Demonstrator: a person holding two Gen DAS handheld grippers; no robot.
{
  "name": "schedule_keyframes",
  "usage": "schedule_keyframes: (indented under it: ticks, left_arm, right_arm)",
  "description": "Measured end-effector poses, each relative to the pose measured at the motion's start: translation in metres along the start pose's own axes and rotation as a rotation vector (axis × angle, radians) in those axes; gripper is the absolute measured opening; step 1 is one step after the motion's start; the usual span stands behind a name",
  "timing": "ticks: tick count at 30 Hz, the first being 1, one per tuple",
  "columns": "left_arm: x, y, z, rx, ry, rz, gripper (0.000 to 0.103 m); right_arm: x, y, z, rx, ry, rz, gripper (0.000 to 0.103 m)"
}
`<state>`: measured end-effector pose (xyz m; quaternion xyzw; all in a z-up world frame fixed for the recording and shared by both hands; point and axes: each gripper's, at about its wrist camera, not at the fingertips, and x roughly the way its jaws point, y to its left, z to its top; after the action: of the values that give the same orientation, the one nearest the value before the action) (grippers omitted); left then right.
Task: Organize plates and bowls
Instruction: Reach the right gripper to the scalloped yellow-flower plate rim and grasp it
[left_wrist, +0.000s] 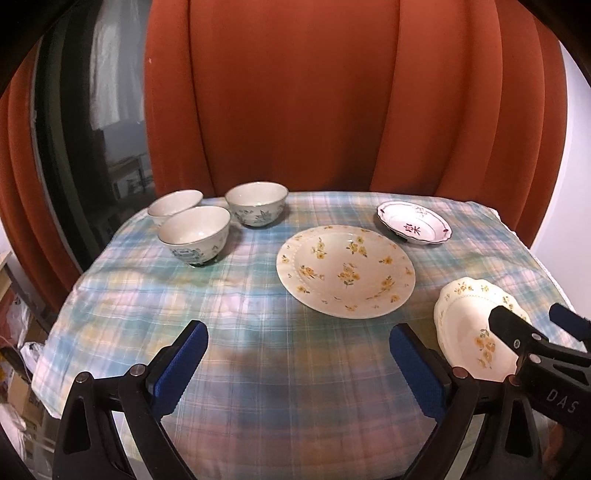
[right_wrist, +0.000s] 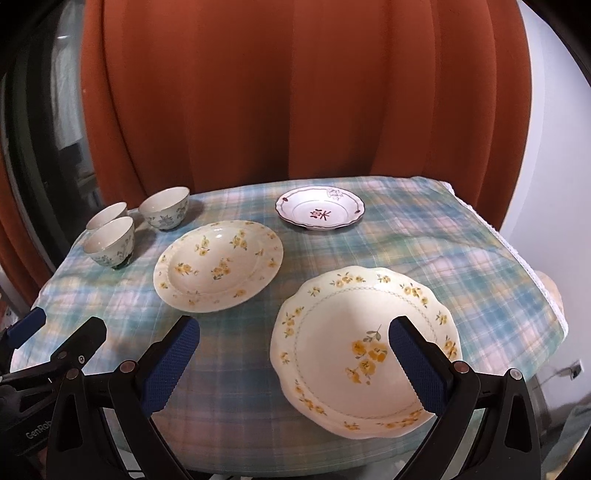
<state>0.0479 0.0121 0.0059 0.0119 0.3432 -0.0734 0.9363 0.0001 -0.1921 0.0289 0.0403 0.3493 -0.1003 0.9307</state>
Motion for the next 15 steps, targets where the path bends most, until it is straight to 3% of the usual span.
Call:
schedule_keyframes:
  ticks: [8, 15]
  left_arm:
    - [0.028, -0.026, 0.003, 0.047, 0.091, -0.090, 0.095]
    - [0.054, -0.070, 0.004, 0.067, 0.152, -0.087, 0.093]
  right_arm:
    - [0.004, -0.012, -0.004, 0.027, 0.062, -0.085, 0.103]
    - [0.027, -0.054, -0.004, 0.069, 0.106, -0.097, 0.103]
